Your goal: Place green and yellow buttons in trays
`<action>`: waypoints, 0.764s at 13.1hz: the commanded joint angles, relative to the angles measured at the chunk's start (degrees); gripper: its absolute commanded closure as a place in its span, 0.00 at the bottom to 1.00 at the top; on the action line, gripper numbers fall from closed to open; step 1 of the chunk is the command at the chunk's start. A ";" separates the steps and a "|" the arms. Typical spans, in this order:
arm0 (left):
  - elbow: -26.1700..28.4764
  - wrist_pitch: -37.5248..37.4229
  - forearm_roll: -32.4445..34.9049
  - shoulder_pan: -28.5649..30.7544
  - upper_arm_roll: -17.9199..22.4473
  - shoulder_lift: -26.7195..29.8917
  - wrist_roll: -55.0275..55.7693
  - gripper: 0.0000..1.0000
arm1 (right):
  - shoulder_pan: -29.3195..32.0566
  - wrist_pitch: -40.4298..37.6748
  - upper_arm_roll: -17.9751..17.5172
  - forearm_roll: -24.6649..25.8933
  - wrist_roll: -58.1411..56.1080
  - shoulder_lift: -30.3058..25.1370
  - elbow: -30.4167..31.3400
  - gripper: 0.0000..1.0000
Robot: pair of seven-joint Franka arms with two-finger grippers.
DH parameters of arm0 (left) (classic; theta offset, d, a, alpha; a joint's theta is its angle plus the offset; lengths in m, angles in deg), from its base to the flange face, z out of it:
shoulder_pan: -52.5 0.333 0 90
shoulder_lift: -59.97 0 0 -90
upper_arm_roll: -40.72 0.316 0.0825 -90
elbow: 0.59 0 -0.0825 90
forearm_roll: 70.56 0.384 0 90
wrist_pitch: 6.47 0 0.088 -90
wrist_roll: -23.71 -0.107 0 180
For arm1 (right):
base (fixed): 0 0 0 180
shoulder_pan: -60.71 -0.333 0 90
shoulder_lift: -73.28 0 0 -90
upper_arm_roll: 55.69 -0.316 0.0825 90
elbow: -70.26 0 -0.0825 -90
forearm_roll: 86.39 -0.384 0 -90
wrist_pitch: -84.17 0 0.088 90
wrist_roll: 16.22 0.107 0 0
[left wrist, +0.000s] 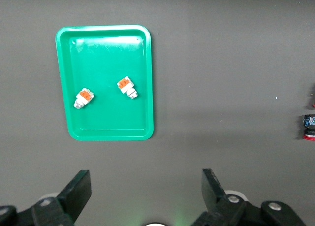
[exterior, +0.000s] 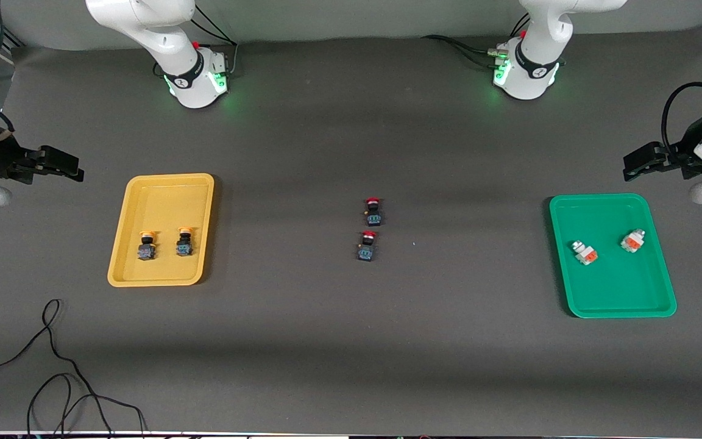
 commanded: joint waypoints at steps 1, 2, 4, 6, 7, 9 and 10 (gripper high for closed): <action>0.74 0.60 -0.06 -0.62 0.37 0.59 0.50 0.00 | -1.69 3.95 1.85 3.16 -4.20 -1.55 1.64 0.00; 0.74 0.43 -0.06 -0.44 0.37 0.68 0.50 0.00 | -1.60 3.95 2.64 2.55 -4.21 -1.20 0.42 0.00; 0.65 0.34 -0.06 -0.35 0.37 0.68 0.50 0.00 | -1.33 3.69 2.64 2.11 -4.13 -1.20 0.14 0.00; 0.74 0.42 -0.06 -0.35 0.37 0.68 0.50 0.00 | -1.86 3.34 2.56 2.11 -3.95 -0.50 -0.65 0.00; 0.74 0.42 0.02 -0.44 0.37 0.68 0.50 0.00 | -1.95 3.25 2.56 2.11 -4.12 0.02 -1.00 0.00; 0.74 0.25 0.02 -0.35 0.37 0.68 0.50 0.00 | -2.04 3.16 2.56 2.11 -3.95 0.82 -1.09 0.00; 0.74 0.16 0.02 -0.35 0.37 0.77 0.50 0.00 | -2.04 3.07 2.56 2.11 -3.95 0.82 -1.09 0.00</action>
